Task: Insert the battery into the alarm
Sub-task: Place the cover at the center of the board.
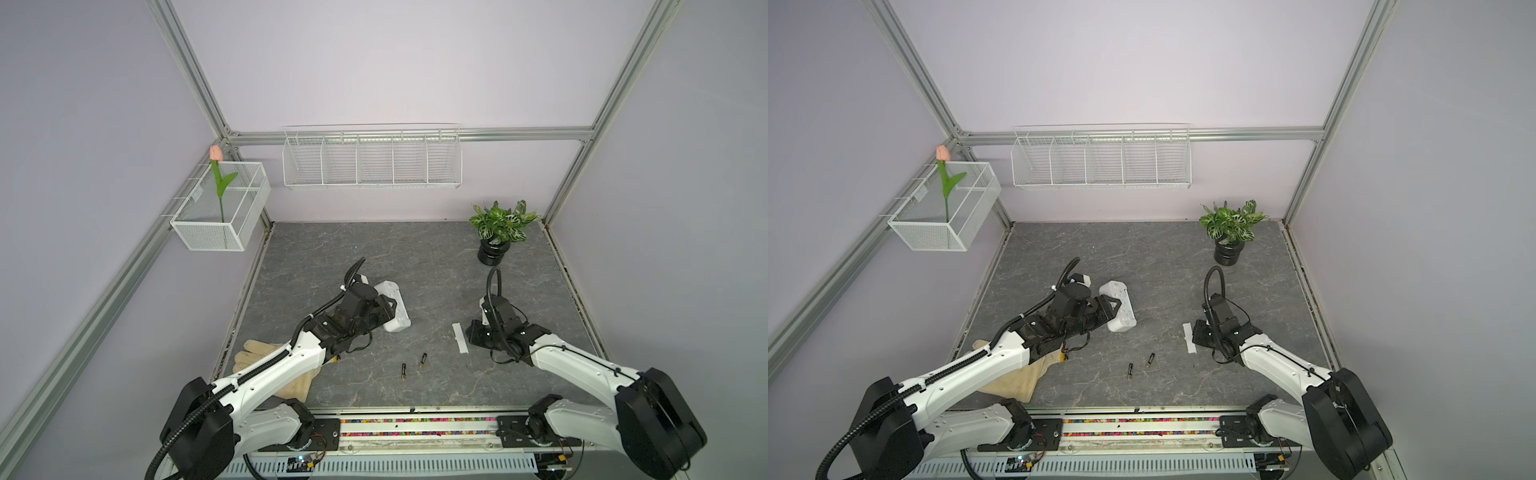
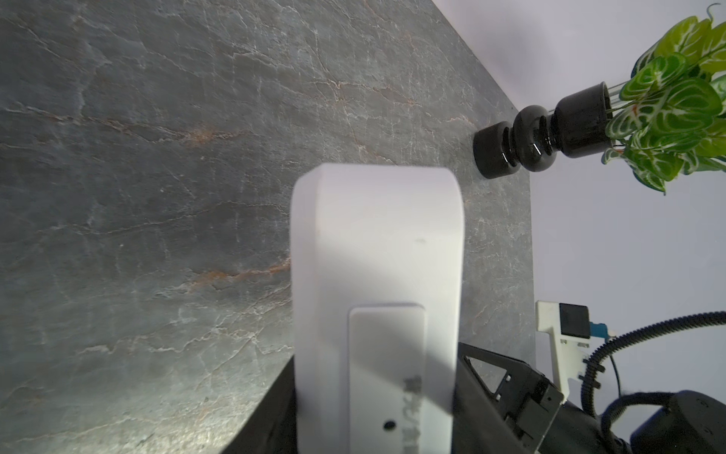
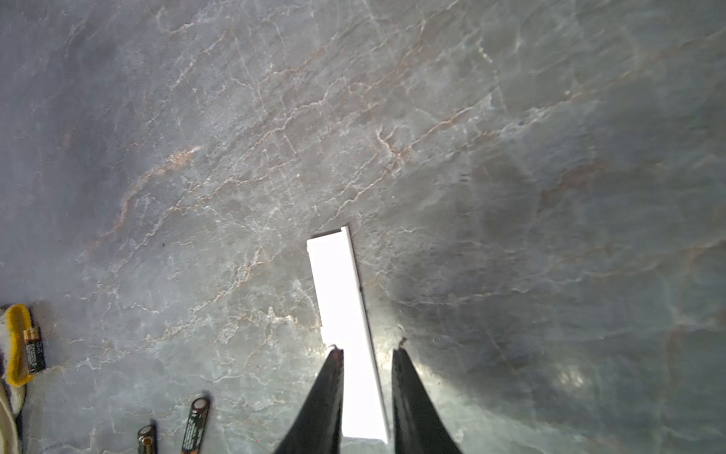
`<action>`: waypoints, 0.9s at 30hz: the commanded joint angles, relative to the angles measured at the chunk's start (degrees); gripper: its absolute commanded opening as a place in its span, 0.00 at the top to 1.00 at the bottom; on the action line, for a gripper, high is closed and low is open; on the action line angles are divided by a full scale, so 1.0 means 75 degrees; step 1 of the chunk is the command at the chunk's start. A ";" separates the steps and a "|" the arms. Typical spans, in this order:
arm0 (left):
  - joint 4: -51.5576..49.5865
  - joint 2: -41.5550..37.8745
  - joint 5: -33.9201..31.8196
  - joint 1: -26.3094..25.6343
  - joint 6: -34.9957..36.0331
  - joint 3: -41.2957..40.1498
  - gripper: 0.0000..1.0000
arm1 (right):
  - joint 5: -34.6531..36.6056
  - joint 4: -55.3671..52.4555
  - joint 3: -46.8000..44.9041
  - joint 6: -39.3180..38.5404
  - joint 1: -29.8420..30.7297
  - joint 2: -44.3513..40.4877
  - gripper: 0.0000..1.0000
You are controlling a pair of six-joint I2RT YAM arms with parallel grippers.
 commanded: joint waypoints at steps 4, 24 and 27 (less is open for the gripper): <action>0.1645 0.0637 0.1672 0.0133 0.0041 0.0025 0.62 | -0.0079 -0.0448 -0.0060 -0.0311 -0.0011 -0.1051 0.70; 0.3459 0.1992 0.2217 0.0144 -0.0041 -0.0757 0.62 | -0.0519 -0.0774 -0.0136 -0.0023 0.0253 -0.1950 0.64; 0.3591 0.2115 0.2239 0.0145 -0.0085 -0.0847 0.62 | -0.0546 -0.0755 -0.0136 -0.0015 0.0288 -0.1969 0.64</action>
